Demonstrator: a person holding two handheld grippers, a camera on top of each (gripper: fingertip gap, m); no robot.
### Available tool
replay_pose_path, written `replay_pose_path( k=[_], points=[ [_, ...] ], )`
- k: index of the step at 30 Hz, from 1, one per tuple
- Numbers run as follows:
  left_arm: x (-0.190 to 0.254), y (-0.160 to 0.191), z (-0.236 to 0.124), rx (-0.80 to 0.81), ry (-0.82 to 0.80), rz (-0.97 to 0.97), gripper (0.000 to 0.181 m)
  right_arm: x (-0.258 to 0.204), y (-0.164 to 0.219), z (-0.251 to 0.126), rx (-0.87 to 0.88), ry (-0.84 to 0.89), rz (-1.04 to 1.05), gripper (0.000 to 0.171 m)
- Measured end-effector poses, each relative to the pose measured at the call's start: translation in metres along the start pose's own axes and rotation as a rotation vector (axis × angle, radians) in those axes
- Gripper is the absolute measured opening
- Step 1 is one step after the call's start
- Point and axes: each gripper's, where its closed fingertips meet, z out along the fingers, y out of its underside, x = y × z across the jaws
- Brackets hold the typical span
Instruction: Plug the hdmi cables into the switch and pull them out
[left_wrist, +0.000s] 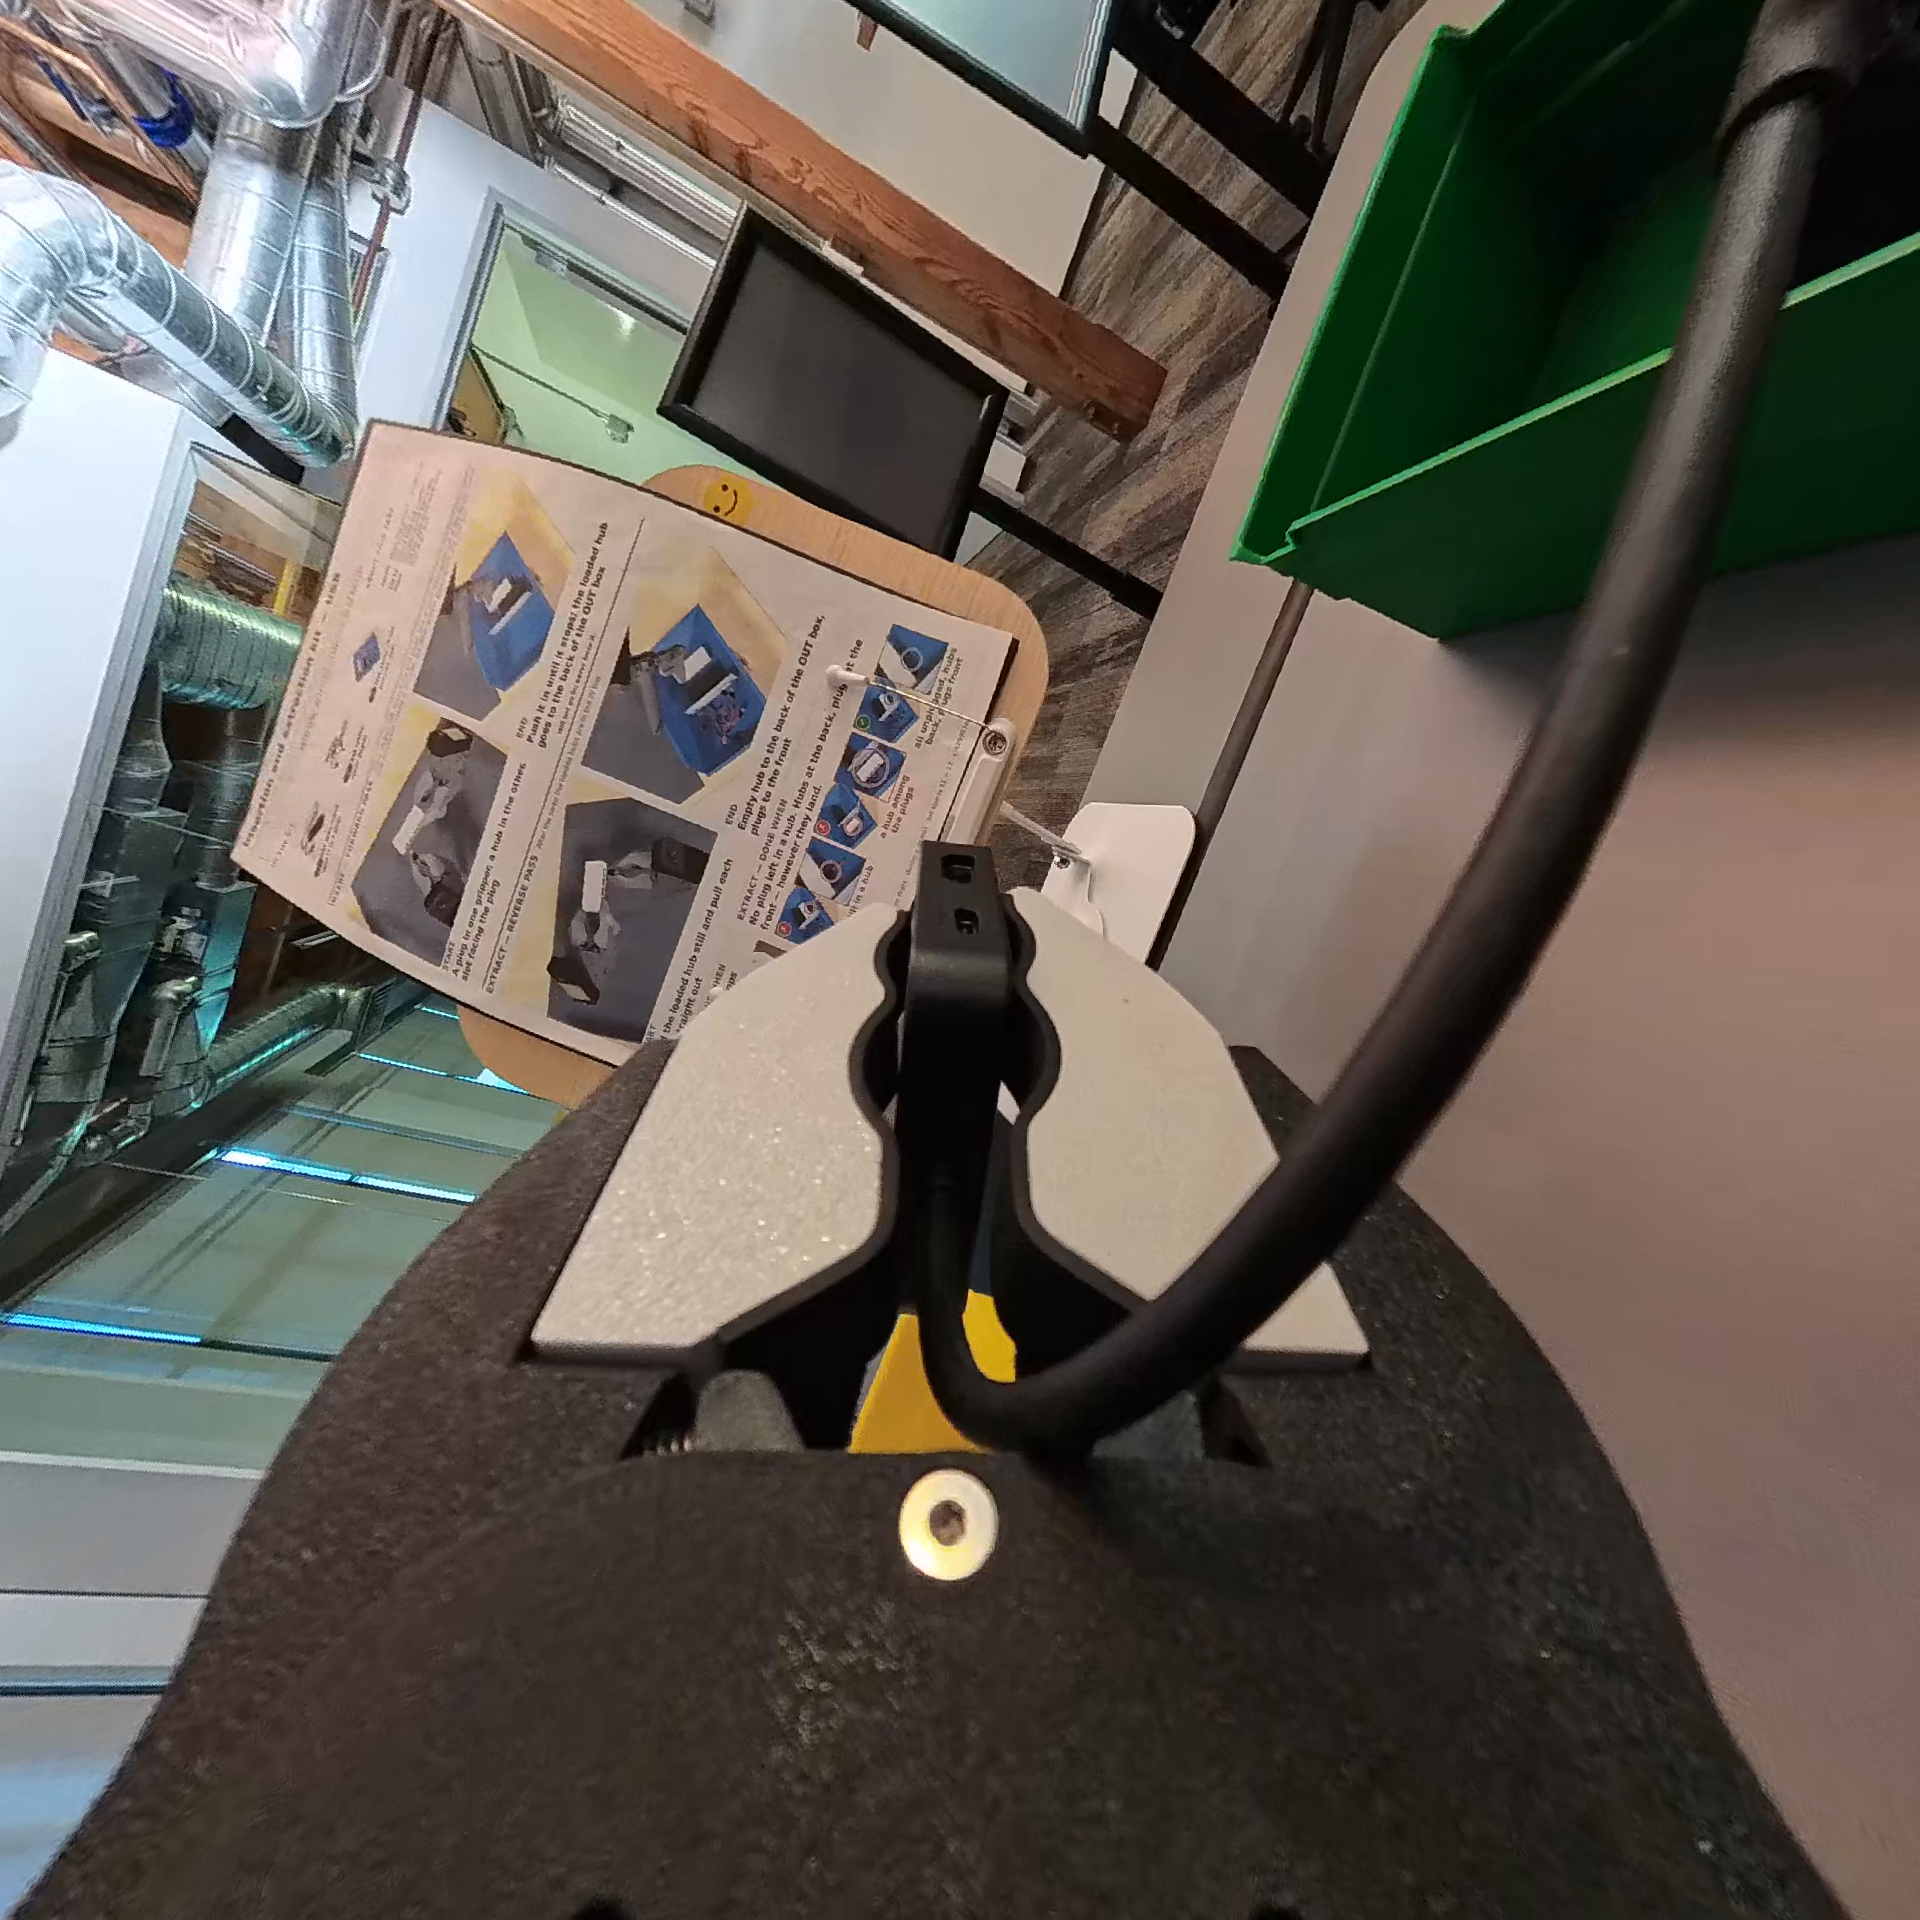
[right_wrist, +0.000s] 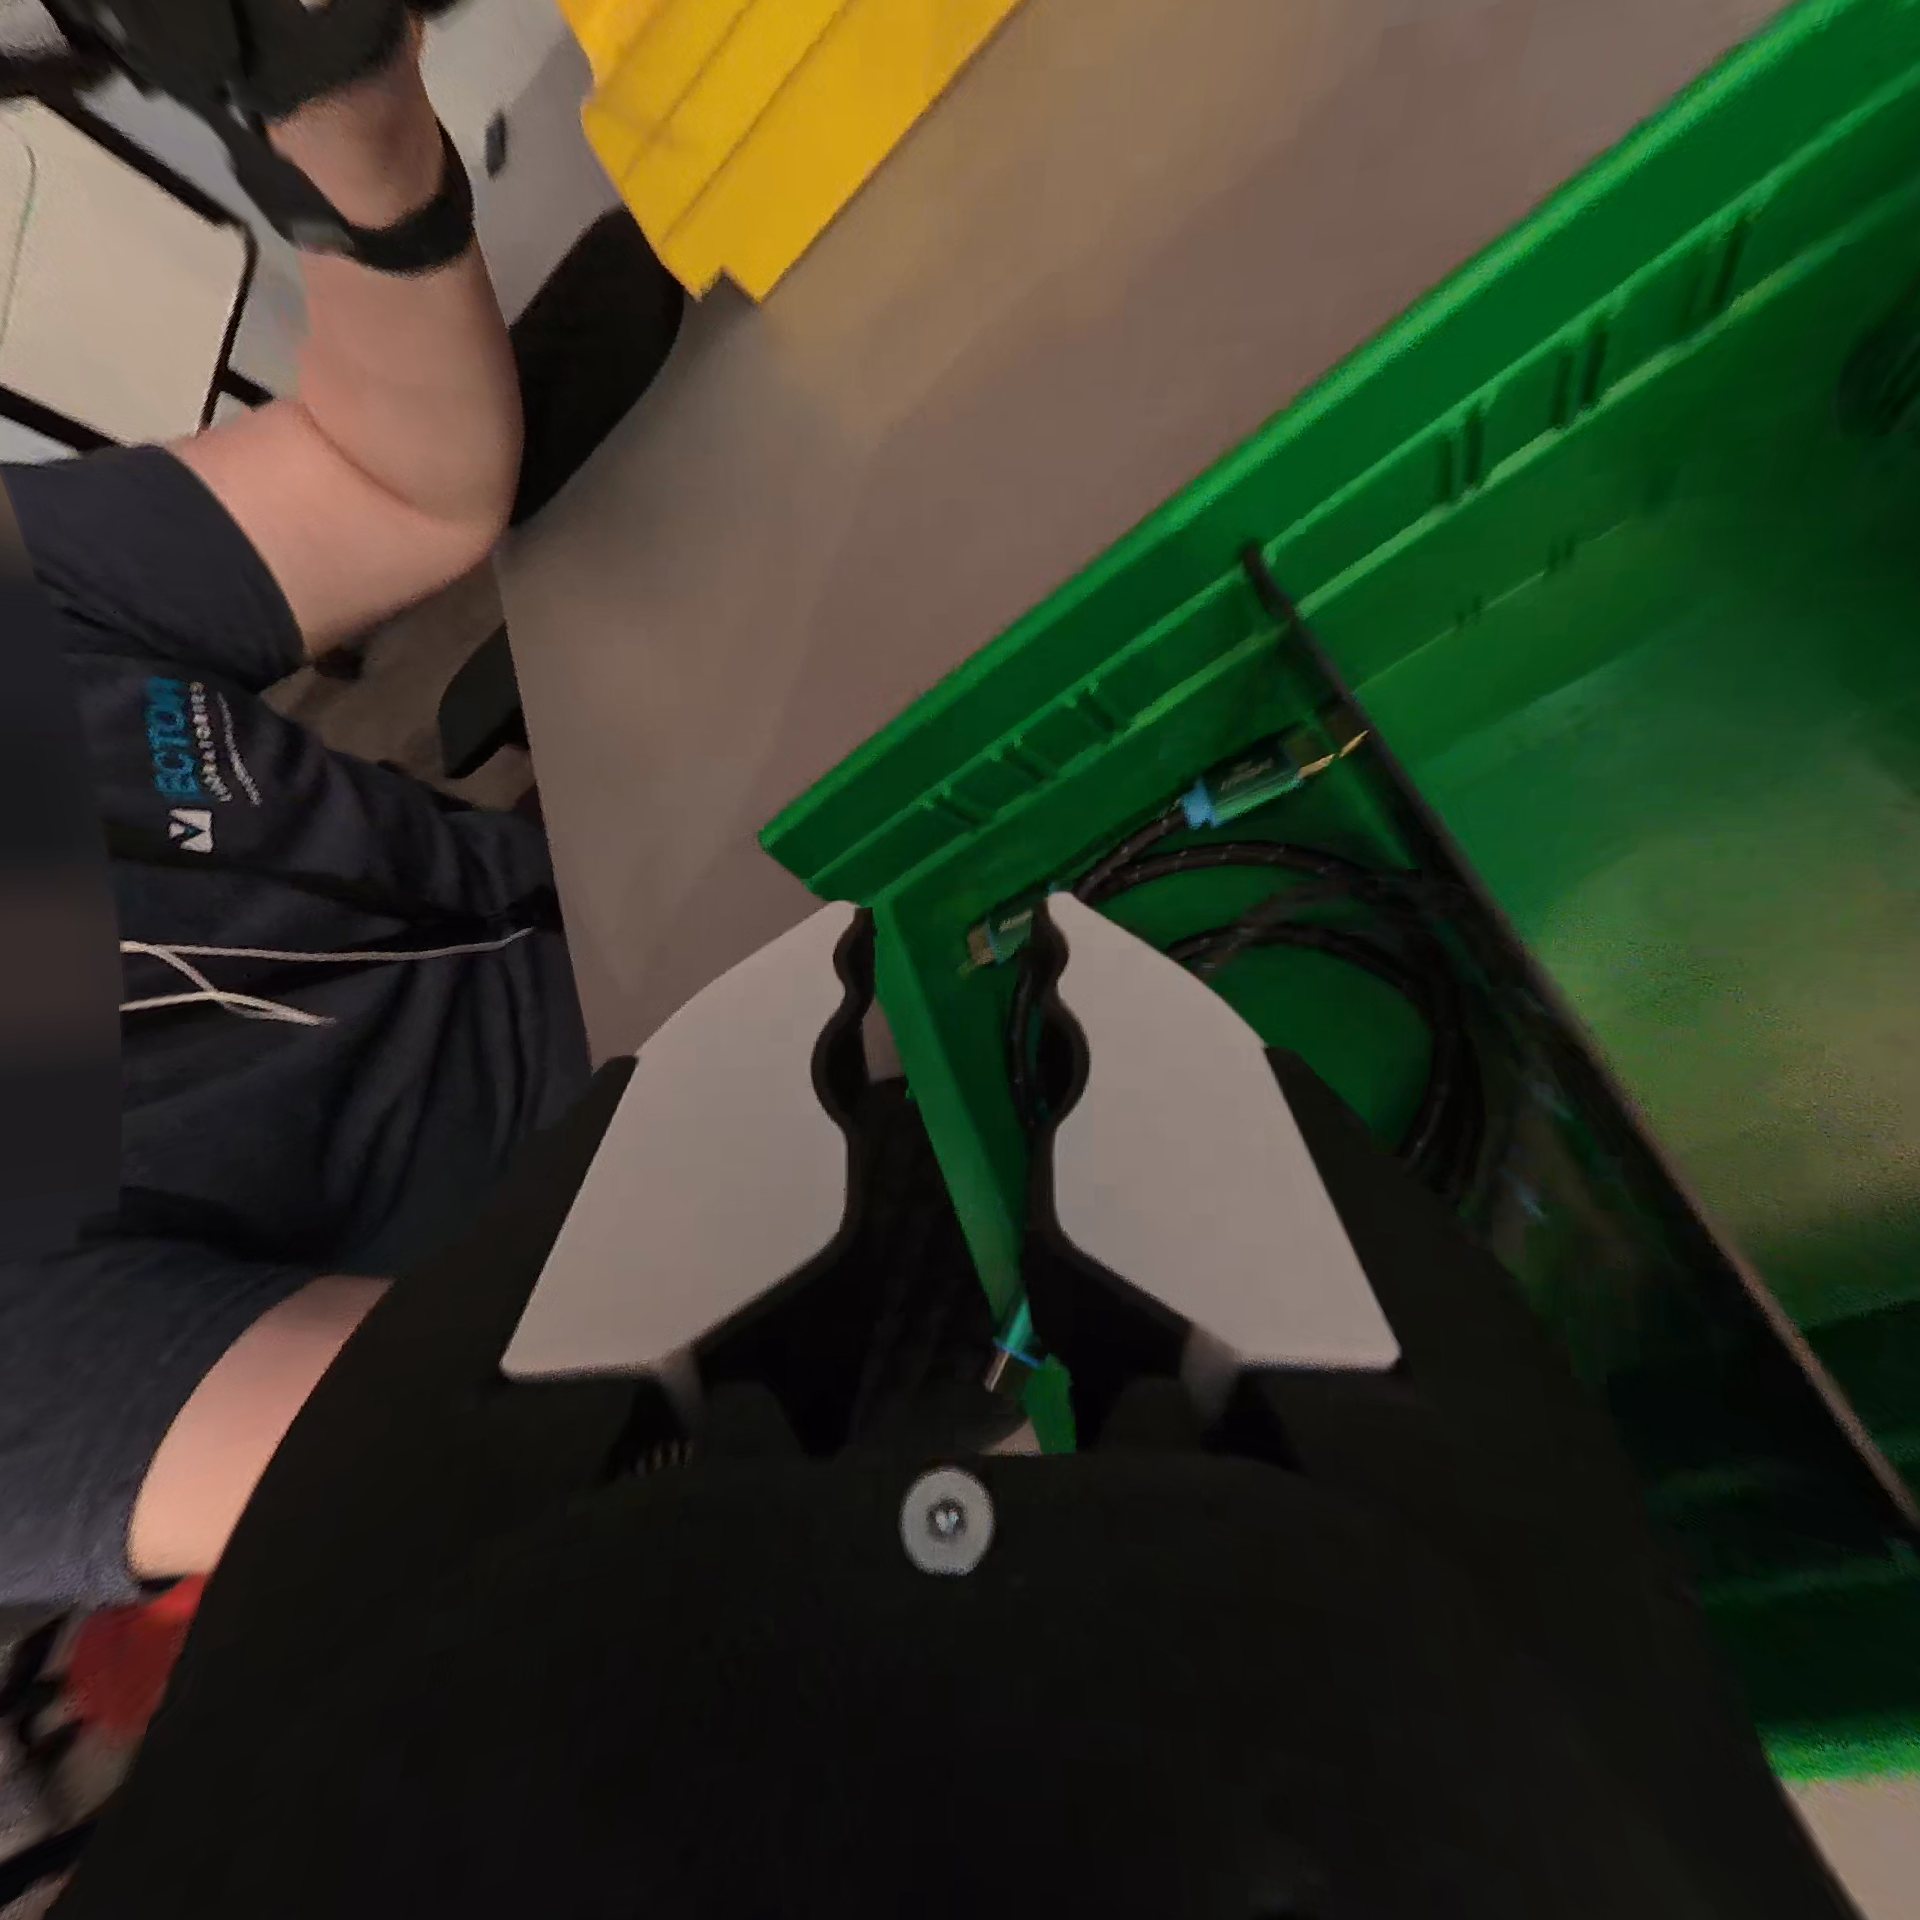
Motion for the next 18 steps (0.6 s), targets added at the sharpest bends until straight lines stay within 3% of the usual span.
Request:
replay_pose_path(
  k=[6, 11, 14, 18],
  points=[
    [0.02, -0.015, -0.001, 0.079, 0.052, 0.049, 0.014, -0.033, -0.073, -0.022, 0.304, 0.176, -0.381, 0.04],
    [0.044, -0.045, -0.011, 0.254, 0.103, 0.088, 0.015, -0.078, -0.12, 0.001, 0.428, 0.25, -0.701, 0.042],
    [0.053, -0.064, -0.022, 0.354, 0.127, 0.08, 0.015, -0.11, -0.129, 0.035, 0.411, 0.207, -0.886, 0.042],
    [0.056, -0.073, -0.03, 0.409, 0.196, 0.014, 0.015, -0.11, -0.127, 0.072, 0.273, 0.414, -1.15, 0.043]
  ],
)
